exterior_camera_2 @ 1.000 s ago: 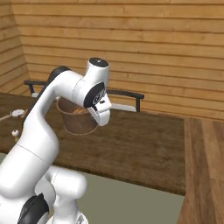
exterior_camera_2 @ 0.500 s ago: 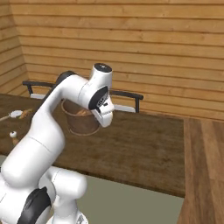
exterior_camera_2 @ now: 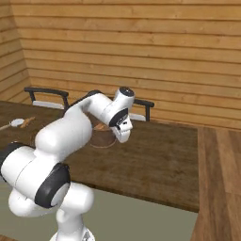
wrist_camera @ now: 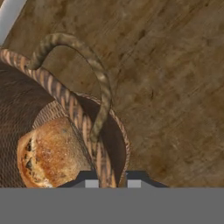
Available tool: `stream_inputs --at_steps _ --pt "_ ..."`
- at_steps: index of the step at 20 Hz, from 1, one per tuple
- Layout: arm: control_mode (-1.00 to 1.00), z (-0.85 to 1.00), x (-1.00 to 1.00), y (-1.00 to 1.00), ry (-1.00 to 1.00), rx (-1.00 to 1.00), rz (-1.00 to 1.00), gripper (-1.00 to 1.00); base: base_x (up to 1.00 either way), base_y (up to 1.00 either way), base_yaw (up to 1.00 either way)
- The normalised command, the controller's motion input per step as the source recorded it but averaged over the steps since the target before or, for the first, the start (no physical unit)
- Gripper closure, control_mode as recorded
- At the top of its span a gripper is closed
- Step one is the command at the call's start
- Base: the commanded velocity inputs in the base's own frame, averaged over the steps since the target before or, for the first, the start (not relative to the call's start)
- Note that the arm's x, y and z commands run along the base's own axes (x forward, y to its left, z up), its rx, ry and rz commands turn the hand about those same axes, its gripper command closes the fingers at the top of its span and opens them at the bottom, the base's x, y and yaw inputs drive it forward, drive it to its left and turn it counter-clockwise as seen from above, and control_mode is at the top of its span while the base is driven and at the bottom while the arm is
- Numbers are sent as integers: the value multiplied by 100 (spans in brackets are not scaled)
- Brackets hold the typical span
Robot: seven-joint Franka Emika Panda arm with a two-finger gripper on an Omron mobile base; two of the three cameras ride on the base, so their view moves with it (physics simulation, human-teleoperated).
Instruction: Open the cabinet, pick up the bread from the cabinet and place it in the basket. Then move the basket to the dining counter.
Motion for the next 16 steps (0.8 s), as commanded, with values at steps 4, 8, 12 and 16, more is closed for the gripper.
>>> stream_inputs --at_steps 4,8,12,16 --pt "-100 -55 100 -7 24 3 0 100 0 0 0" --pt "-100 -65 91 -4 20 0 0 100 0 0 0" --pt "-100 -60 47 -1 1 0 0 100 0 0 0" --pt "-100 -39 4 0 -13 0 0 100 0 0 0"
